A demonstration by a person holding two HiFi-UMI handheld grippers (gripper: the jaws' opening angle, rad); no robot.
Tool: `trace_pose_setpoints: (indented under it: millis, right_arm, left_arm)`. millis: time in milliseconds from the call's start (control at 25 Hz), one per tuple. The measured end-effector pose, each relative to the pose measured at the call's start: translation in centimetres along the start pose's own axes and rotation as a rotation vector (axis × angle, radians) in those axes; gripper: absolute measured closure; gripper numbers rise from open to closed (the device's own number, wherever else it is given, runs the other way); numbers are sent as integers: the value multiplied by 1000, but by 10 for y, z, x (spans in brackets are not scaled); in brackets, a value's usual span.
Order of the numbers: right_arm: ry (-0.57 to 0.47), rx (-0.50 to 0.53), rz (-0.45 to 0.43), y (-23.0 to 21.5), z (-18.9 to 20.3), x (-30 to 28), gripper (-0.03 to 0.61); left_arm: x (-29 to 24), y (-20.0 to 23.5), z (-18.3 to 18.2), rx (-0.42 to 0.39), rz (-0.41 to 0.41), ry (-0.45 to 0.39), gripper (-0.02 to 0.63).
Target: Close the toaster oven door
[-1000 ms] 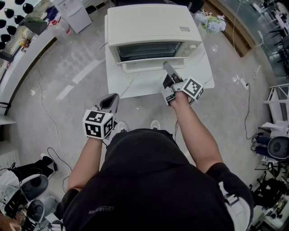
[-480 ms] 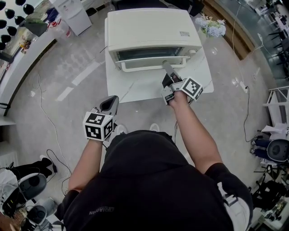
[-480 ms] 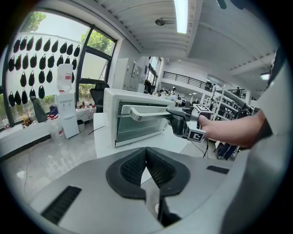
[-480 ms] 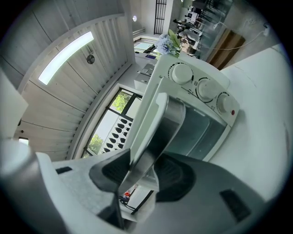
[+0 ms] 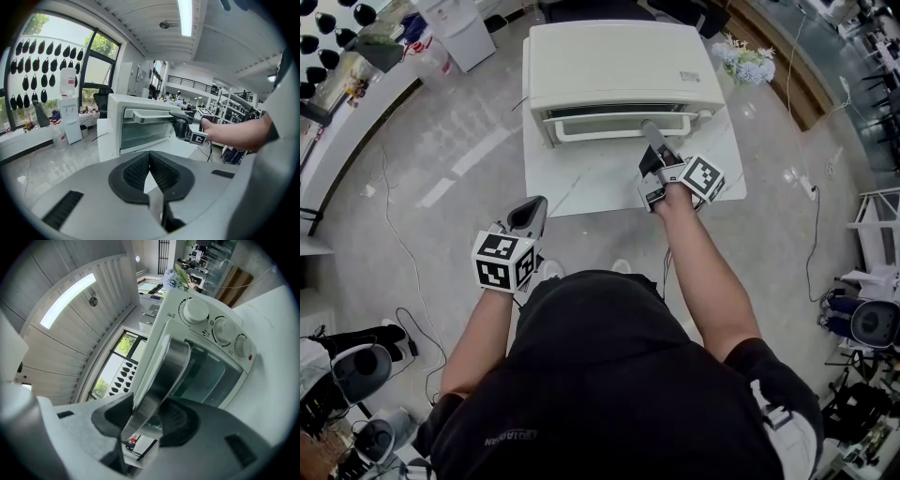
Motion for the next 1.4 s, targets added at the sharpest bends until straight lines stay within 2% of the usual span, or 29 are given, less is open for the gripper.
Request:
trace_pose_setpoints:
  millis: [960,1400]
  right_arm:
    - [-29,-12,-13,1,-12,-20,416]
    - [-24,27,29,7,-5,12,407]
  left_arm:
    - [-4,9,-16,-6,-16,-26,611]
    - [6,7,-30,-12,-3,-82,611]
Point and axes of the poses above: the fingertips, and each gripper's own axes: x backward along the fingers, y to its left, z out of its underside, the point moved 3 cm from there along x, backward along the fingers, and after that the axes turned 5 degrees about -y, right-handed, at the moved point
